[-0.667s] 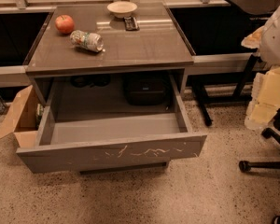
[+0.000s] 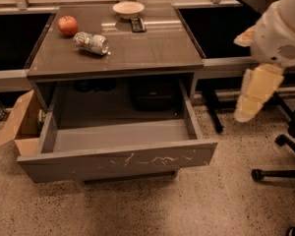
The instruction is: Place 7up can into top drawer
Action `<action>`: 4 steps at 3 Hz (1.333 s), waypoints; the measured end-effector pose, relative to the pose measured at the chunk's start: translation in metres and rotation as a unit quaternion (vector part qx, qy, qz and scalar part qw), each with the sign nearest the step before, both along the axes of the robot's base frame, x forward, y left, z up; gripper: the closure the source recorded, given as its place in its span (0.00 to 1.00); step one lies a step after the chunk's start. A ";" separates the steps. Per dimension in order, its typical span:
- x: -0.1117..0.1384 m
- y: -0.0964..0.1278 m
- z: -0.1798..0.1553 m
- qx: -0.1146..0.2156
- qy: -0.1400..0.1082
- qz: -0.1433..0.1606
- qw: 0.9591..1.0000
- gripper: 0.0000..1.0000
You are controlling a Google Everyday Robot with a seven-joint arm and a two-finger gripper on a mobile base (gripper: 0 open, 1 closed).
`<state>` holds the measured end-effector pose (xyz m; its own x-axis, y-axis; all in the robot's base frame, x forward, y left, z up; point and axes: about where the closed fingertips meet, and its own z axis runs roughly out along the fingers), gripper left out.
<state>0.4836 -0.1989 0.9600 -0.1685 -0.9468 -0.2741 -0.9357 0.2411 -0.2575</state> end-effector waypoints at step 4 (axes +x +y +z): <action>0.107 0.052 -0.029 0.128 -0.034 0.044 0.990 0.00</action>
Offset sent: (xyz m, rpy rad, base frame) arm 0.1550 0.0796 -0.0316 0.4102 -0.1135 0.1324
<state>0.5902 -0.1470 0.9310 -0.0607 -0.8549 -0.5152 -0.9387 0.2244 -0.2618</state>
